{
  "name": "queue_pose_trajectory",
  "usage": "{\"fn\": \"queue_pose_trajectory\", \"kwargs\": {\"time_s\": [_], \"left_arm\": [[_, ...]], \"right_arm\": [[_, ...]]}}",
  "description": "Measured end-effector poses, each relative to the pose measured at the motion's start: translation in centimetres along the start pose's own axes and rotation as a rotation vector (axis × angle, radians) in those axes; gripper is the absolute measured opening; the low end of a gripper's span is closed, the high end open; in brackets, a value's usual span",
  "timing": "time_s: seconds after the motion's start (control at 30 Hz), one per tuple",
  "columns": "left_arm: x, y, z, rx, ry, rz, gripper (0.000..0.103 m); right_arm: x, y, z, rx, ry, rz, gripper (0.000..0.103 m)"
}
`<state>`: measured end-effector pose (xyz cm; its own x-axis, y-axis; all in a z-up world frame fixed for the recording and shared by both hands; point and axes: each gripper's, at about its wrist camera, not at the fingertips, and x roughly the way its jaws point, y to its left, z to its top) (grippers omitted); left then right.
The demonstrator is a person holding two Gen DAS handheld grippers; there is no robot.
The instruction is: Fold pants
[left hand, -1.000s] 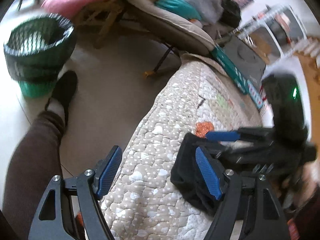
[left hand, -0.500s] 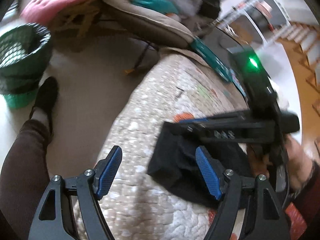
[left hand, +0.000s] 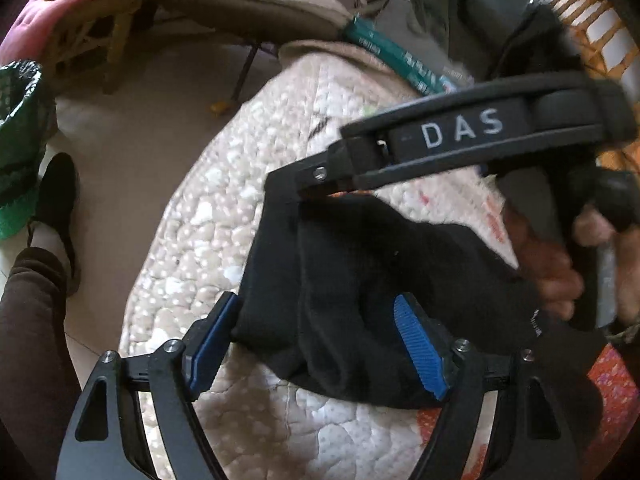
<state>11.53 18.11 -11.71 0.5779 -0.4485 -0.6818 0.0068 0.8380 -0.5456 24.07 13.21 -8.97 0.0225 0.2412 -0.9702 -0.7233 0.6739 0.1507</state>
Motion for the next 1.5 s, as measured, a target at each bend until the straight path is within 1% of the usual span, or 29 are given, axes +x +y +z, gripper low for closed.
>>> {"fn": "queue_pose_trajectory", "kwargs": {"time_s": [0.03,0.07,0.1,0.13,0.17,0.23,0.3,0.33,0.47,0.57,0.7,0.77,0.83,0.93,1.0,1.03,1.1,1.17,1.2,1.23,1.3,1.33,1.4,1.47,1.5], "left_arm": [[0.1,-0.2,0.0,0.012,0.002,0.022,0.067],[0.2,-0.3,-0.1,0.029,0.003,0.057,0.061],[0.0,-0.4,-0.2,0.037,0.002,0.073,0.051],[-0.2,-0.3,-0.2,0.035,-0.001,0.066,0.043],[-0.4,-0.2,-0.1,0.029,-0.003,0.056,0.039],[-0.7,0.0,0.0,0.015,-0.004,0.042,0.03],[-1.1,-0.1,0.1,0.002,-0.004,0.024,0.024],[-1.2,-0.5,-0.1,-0.002,-0.006,0.017,0.023],[-3.0,-2.4,0.1,0.004,-0.041,0.004,0.022],[-4.4,-4.9,0.7,0.031,-0.062,-0.015,0.022],[-4.7,-8.3,1.3,0.035,-0.052,-0.084,0.022],[-3.9,-10.3,1.5,0.042,-0.03,-0.116,0.022],[-2.5,-12.9,1.4,0.074,-0.004,-0.131,0.022],[0.1,-17.0,0.5,0.148,0.039,-0.127,0.022],[2.3,-19.3,-0.4,0.19,0.079,-0.128,0.023],[3.5,-20.6,-1.1,0.219,0.1,-0.123,0.024],[5.5,-22.8,-2.7,0.279,0.152,-0.12,0.03],[6.0,-24.4,-4.0,0.317,0.191,-0.143,0.03],[5.9,-24.8,-4.4,0.331,0.203,-0.158,0.033],[5.3,-25.3,-5.0,0.356,0.207,-0.177,0.038],[3.4,-25.8,-5.7,0.422,0.2,-0.192,0.041],[2.2,-25.6,-6.2,0.437,0.197,-0.196,0.043],[0.6,-24.9,-5.8,0.447,0.184,-0.187,0.047],[-0.8,-23.4,-5.6,0.437,0.152,-0.108,0.048],[-0.6,-22.9,-4.9,0.424,0.137,-0.05,0.048]], "right_arm": [[0.4,0.5,0.0,-0.021,0.013,-0.014,0.053],[1.0,1.2,-0.1,-0.048,0.027,-0.034,0.053],[1.4,1.6,-0.1,-0.07,0.038,-0.049,0.053],[2.0,2.3,-0.2,-0.099,0.052,-0.063,0.053],[2.6,2.8,-0.3,-0.121,0.06,-0.083,0.053],[2.9,3.8,-0.6,-0.175,0.061,-0.152,0.033],[2.4,3.7,-0.8,-0.16,0.054,-0.148,0.025],[1.9,3.5,-0.8,-0.148,0.043,-0.137,0.023],[-1.2,3.4,-1.9,-0.136,-0.023,-0.124,0.023],[-4.3,2.9,-3.1,-0.118,-0.086,-0.113,0.023],[-8.5,0.8,-5.7,-0.065,-0.171,-0.105,0.023],[-10.5,-1.0,-7.8,-0.029,-0.204,-0.106,0.023],[-11.6,-2.7,-9.5,0.013,-0.225,-0.108,0.023],[-12.9,-6.5,-13.2,0.1,-0.248,-0.111,0.023],[-12.9,-8.7,-15.3,0.149,-0.249,-0.114,0.024],[-12.7,-10.1,-16.5,0.177,-0.248,-0.114,0.027],[-12.1,-12.9,-19.4,0.241,-0.24,-0.114,0.029],[-11.6,-15.4,-22.0,0.316,-0.229,-0.131,0.032],[-11.4,-16.7,-23.4,0.357,-0.224,-0.159,0.034],[-11.4,-17.8,-24.7,0.39,-0.223,-0.176,0.04],[-12.0,-19.6,-26.7,0.445,-0.235,-0.192,0.048],[-12.7,-20.5,-27.9,0.484,-0.248,-0.212,0.048],[-14.1,-21.4,-29.3,0.542,-0.291,-0.241,0.048],[-16.0,-21.7,-30.6,0.605,-0.384,-0.235,0.048],[-17.0,-21.4,-30.8,0.621,-0.44,-0.209,0.049]]}}
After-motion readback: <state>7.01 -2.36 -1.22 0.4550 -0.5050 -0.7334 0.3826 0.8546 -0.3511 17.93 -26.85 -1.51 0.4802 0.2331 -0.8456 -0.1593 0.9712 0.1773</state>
